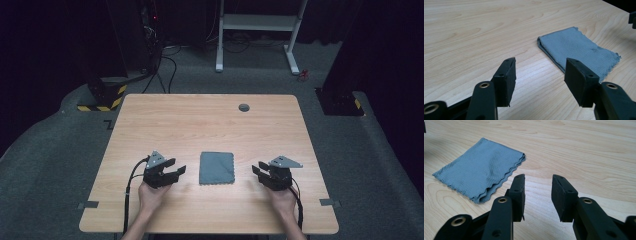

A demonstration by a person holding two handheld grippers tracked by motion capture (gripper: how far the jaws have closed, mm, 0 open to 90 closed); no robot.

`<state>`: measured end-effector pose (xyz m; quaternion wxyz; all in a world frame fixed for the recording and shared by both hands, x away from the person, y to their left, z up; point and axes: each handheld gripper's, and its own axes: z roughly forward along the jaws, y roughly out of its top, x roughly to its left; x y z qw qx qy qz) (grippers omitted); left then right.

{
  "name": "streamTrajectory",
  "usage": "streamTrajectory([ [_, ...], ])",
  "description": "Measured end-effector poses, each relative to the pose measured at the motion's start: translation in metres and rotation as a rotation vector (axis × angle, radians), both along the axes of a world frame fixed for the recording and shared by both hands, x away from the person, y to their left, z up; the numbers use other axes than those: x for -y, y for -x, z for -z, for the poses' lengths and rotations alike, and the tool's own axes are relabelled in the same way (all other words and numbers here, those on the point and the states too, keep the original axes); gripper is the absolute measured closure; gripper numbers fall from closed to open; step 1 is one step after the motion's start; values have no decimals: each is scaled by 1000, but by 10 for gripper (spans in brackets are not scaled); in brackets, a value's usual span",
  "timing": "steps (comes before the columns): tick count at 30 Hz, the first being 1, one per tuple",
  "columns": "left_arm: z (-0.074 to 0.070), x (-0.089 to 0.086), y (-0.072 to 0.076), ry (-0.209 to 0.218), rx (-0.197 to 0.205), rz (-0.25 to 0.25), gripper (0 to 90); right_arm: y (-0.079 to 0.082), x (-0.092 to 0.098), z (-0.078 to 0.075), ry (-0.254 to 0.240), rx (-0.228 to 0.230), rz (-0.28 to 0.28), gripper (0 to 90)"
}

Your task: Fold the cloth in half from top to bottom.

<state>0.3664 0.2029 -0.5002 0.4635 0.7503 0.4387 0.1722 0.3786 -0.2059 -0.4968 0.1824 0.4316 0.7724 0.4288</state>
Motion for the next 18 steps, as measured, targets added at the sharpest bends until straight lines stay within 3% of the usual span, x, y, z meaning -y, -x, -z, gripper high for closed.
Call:
streamTrajectory([
  [12, 4, -14, 9, -15, -4, -22, 428, 9, 20, -1, -23, 4, 44, 619],
  [18, 9, -23, 12, -15, -16, -44, 426, 13, 30, 3, -10, 3, 66, 614],
])
